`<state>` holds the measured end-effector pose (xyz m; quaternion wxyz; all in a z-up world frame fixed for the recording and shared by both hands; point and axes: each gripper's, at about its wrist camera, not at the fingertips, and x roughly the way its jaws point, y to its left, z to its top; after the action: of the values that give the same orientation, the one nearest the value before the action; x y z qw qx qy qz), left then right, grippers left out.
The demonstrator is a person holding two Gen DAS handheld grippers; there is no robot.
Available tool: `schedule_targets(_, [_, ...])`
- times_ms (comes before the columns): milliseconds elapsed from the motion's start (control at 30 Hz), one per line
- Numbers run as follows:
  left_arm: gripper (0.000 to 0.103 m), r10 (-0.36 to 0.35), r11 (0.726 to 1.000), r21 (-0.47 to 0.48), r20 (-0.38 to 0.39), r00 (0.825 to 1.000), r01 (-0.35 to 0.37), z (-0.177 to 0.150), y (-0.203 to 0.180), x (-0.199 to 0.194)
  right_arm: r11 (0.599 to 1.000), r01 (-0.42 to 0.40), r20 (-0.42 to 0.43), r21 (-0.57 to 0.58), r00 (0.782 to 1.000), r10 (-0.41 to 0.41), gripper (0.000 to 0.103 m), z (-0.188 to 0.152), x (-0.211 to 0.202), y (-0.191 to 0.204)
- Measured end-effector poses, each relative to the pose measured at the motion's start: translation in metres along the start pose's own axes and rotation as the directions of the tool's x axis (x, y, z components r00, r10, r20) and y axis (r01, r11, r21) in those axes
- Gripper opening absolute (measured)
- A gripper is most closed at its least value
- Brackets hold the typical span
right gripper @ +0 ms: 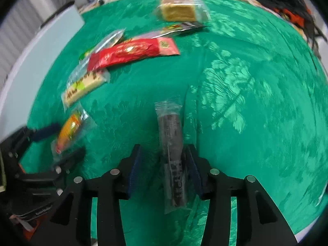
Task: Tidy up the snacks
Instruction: 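Grasp the orange sausage pack with the left gripper while the right grasps a dark bar, then carry both snacks into the white box and open both grippers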
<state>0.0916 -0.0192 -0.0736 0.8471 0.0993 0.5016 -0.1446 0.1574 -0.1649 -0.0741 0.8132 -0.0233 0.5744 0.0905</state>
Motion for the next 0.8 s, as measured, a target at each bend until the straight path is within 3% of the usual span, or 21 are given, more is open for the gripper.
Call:
schedule_targets(33, [0.034, -0.002, 1.0, -0.005, 0.004, 1.0, 0.002, 0.001, 0.001, -0.002, 1.0, 0.019, -0.009, -0.005, 1.0, -0.019, 0.02, 0.001, 0.0, -0.001])
schedule_targets(100, [0.022, -0.039, 0.999, -0.013, 0.043, 0.998, 0.04, 0.0, 0.006, -0.013, 0.999, -0.011, -0.027, 0.037, 1.0, 0.012, 0.02, 0.0, -0.003, -0.009])
schedule_targets(200, [0.022, -0.092, 0.991, -0.091, 0.089, 0.992, 0.1, -0.002, 0.023, -0.035, 0.992, -0.078, -0.011, 0.099, 0.997, 0.079, 0.02, -0.005, -0.014, -0.017])
schedule_targets(433, [0.022, -0.174, 0.929, -0.299, 0.161, 0.972, 0.216, -0.01, 0.086, -0.06, 0.966, -0.211, 0.068, 0.146, 0.977, 0.203, 0.02, 0.011, -0.038, -0.002])
schedule_targets(533, [0.022, -0.187, 0.899, -0.36, 0.2, 0.962, 0.25, -0.019, 0.11, -0.071, 0.959, -0.242, 0.101, 0.145, 0.968, 0.229, 0.02, 0.02, -0.048, 0.004])
schedule_targets(667, [0.022, -0.197, 0.859, -0.42, 0.259, 0.946, 0.294, -0.03, 0.136, -0.099, 0.952, -0.267, 0.062, 0.15, 0.963, 0.261, 0.02, 0.027, -0.04, 0.015])
schedule_targets(800, [0.022, -0.158, 0.824, -0.471, 0.346, 0.925, 0.317, -0.029, 0.184, -0.144, 0.922, -0.361, 0.061, 0.143, 0.933, 0.356, 0.02, 0.047, -0.046, 0.049])
